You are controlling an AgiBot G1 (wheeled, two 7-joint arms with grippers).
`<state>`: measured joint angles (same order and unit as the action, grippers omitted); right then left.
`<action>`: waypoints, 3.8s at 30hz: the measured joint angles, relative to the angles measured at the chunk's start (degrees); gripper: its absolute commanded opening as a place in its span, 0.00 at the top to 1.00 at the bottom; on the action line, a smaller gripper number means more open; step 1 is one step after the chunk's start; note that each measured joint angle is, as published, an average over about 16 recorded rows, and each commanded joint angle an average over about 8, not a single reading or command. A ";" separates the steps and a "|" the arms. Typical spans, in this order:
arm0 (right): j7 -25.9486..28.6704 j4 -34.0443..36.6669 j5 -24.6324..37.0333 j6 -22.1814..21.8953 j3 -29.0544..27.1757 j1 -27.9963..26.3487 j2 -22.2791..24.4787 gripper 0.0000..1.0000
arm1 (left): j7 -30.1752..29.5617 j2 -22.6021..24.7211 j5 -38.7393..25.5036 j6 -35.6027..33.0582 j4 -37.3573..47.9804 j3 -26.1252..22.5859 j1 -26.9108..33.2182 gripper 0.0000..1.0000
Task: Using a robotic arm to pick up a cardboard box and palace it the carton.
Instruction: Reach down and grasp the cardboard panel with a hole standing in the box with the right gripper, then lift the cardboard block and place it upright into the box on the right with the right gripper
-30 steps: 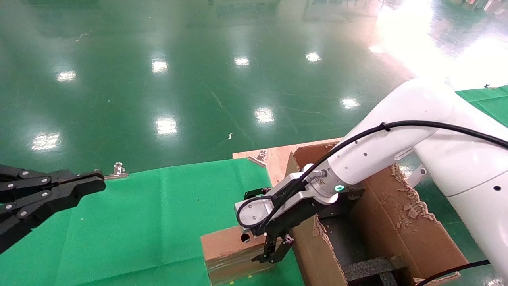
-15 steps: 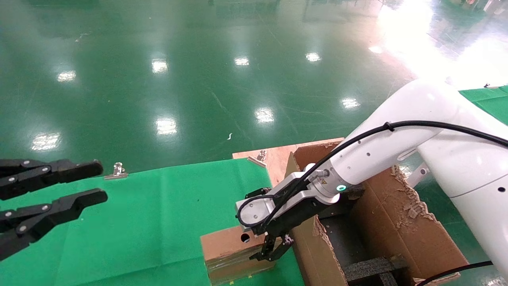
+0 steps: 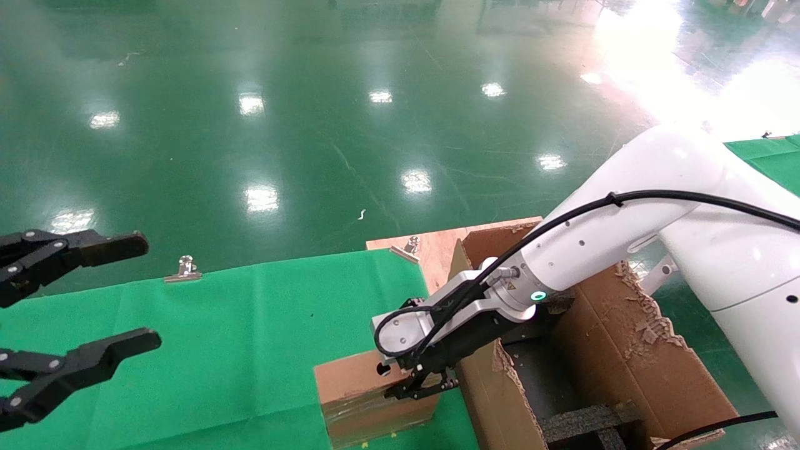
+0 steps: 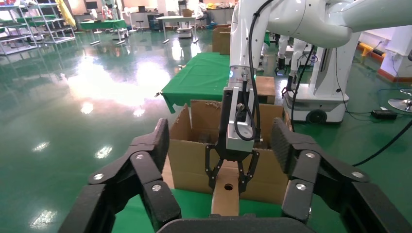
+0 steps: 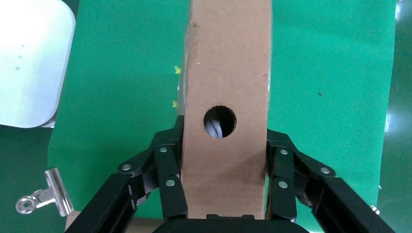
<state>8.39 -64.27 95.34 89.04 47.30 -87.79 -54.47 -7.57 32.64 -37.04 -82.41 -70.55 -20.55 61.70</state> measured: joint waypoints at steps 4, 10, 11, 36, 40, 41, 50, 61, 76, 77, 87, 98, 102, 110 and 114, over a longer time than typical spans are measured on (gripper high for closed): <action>0.21 0.29 -0.72 0.04 -0.36 -0.37 0.24 1.00 | 0.00 0.00 0.00 0.00 0.00 0.00 0.00 0.00; 0.47 1.39 -2.72 0.42 -1.26 -2.69 1.10 1.00 | 0.00 0.00 0.00 0.00 0.00 0.00 0.00 0.00; 0.49 1.66 -3.15 0.52 -1.39 -3.35 1.30 1.00 | 0.00 0.00 0.00 0.00 0.00 0.00 0.00 0.00; -5.18 15.38 -15.27 1.79 7.27 -26.70 10.33 1.00 | 0.00 0.00 0.00 0.00 0.00 0.00 0.00 0.00; -6.24 17.93 -15.66 1.69 9.08 -28.62 13.08 1.00 | 0.00 0.00 0.00 0.00 0.00 0.00 0.00 0.00; -6.47 18.50 -15.63 1.66 9.50 -29.07 13.88 1.00 | 0.00 0.00 0.00 0.00 0.00 0.00 0.00 0.00; -7.42 22.22 -14.41 1.55 13.17 -32.21 22.31 1.00 | 0.00 0.00 0.00 0.00 0.00 0.00 0.00 0.00; -5.54 23.33 -14.78 1.13 17.29 -31.13 31.47 1.00 | 0.00 0.00 0.00 0.00 0.00 0.00 0.00 0.00; -0.43 23.97 -16.93 -0.29 19.62 -27.56 35.40 1.00 | 0.01 -0.01 0.01 0.02 0.02 0.00 -0.01 0.00; 0.12 24.20 -17.16 -0.56 19.67 -27.22 35.37 1.00 | 0.01 -0.01 0.01 0.02 0.02 0.00 -0.01 0.00; 11.57 26.37 -20.48 -6.75 20.45 -21.53 36.16 1.00 | 0.01 -0.01 0.01 0.02 0.02 0.00 -0.01 0.00; 29.15 20.73 -23.61 -17.81 22.21 -13.34 39.25 1.00 | 0.01 -0.01 0.01 0.02 0.02 0.00 -0.01 0.00; 34.84 16.99 -24.37 -21.78 23.03 -10.66 40.62 1.00 | 0.01 -0.01 0.01 0.02 0.02 0.00 -0.01 0.00; 41.48 10.93 -24.96 -27.22 24.28 -7.30 42.75 1.00 | 0.01 -0.02 0.02 0.03 0.03 0.00 -0.02 0.00; 43.04 9.79 -25.01 -28.53 24.61 -6.60 43.14 1.00 | 0.01 -0.02 0.02 0.04 0.03 0.00 -0.02 0.00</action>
<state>51.43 -54.48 70.33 60.51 71.92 -94.40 -11.32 -7.56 32.63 -37.02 -82.37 -70.53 -20.55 61.67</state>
